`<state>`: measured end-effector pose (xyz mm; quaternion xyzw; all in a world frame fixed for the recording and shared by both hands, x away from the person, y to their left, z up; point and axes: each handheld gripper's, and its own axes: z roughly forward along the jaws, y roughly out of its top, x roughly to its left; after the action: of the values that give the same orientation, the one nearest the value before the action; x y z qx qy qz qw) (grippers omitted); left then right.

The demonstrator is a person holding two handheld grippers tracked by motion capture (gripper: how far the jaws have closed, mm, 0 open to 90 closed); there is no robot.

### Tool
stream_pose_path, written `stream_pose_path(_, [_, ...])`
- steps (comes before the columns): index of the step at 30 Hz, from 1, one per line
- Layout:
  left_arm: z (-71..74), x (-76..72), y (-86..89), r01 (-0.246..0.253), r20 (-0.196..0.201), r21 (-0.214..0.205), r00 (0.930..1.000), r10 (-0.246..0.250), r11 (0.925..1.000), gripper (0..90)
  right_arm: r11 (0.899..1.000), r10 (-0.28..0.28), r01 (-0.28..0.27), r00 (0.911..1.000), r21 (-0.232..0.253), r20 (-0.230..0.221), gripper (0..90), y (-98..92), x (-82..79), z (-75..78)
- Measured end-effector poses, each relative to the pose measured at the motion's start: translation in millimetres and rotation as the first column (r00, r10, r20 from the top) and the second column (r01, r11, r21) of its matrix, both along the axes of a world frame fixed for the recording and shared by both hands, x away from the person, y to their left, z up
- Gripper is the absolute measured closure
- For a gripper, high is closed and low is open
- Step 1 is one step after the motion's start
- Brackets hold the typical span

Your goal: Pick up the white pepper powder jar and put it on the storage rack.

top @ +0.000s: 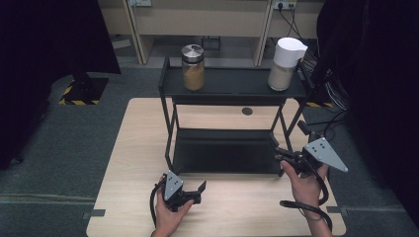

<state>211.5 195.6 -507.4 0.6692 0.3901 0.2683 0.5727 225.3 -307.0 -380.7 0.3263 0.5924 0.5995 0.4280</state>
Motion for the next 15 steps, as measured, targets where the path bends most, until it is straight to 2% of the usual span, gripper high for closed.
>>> stream_pose_path(7, [-0.2,-0.2,0.0,0.0,0.001,-0.001,1.0,0.0,1.0,0.6,1.0,-0.003,0.003,0.9996,-0.001,-0.029,3.5,-2.9,-2.4,-8.9])
stream_pose_path(15, [-0.2,-0.4,-0.2,0.0,0.002,0.0,1.0,0.0,1.0,0.6,1.0,-0.005,0.005,0.998,0.005,-0.064,3.6,-6.0,-6.8,-26.0])
